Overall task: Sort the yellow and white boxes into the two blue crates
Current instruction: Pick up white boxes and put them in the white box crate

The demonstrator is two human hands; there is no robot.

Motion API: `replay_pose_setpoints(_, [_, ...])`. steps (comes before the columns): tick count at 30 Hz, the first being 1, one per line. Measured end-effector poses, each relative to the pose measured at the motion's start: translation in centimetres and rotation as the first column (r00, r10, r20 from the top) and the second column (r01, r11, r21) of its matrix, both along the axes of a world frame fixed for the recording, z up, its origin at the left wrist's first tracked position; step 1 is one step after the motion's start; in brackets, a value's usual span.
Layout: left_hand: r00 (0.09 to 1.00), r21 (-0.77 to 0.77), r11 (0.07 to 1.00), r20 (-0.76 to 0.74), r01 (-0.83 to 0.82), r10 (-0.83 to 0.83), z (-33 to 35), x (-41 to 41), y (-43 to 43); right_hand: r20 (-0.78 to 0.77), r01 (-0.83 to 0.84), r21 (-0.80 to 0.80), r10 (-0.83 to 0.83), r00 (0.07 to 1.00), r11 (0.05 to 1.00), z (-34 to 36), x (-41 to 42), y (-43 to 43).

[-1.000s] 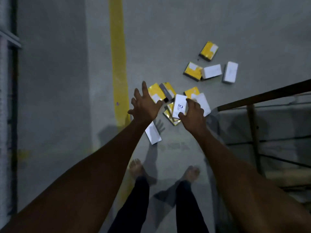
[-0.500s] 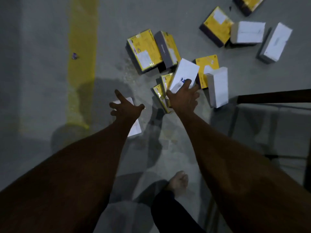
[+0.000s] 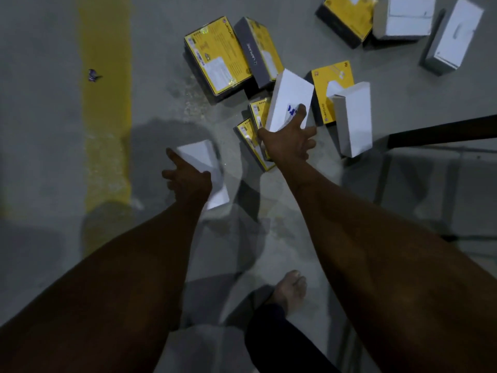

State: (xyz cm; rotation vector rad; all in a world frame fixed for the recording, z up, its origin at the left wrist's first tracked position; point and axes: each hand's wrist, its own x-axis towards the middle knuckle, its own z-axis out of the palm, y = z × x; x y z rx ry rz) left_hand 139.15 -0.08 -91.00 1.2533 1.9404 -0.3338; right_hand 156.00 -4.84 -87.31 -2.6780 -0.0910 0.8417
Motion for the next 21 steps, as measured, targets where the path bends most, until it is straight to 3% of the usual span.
replay_pose_setpoints(3, [0.999, 0.015, 0.999, -0.008, 0.040, -0.040, 3.9, 0.1, 0.4, -0.150, 0.167, 0.112, -0.150, 0.977, 0.980, 3.6, -0.8, -0.6])
replay_pose_setpoints(8, [0.995, -0.079, 0.993, 0.051, 0.087, -0.083, 7.4, 0.9, 0.2, -0.138, 0.049, 0.080, -0.037, 0.990, 0.996, 7.4, -1.0, -2.0])
replay_pose_setpoints(15, [0.986, -0.042, 0.986, 0.048, 0.161, -0.159, 2.1, 2.5, -1.1, 0.091, -0.141, 0.018, 0.139, 0.986, 0.990, 2.7, -0.5, -2.3])
replay_pose_setpoints(21, [0.981, 0.047, 0.982, -0.073, 0.182, -0.178, -3.2, 3.5, -2.9, 0.319, -0.307, -0.086, 0.318, 0.893, 0.948, -1.6, -0.8, -4.4])
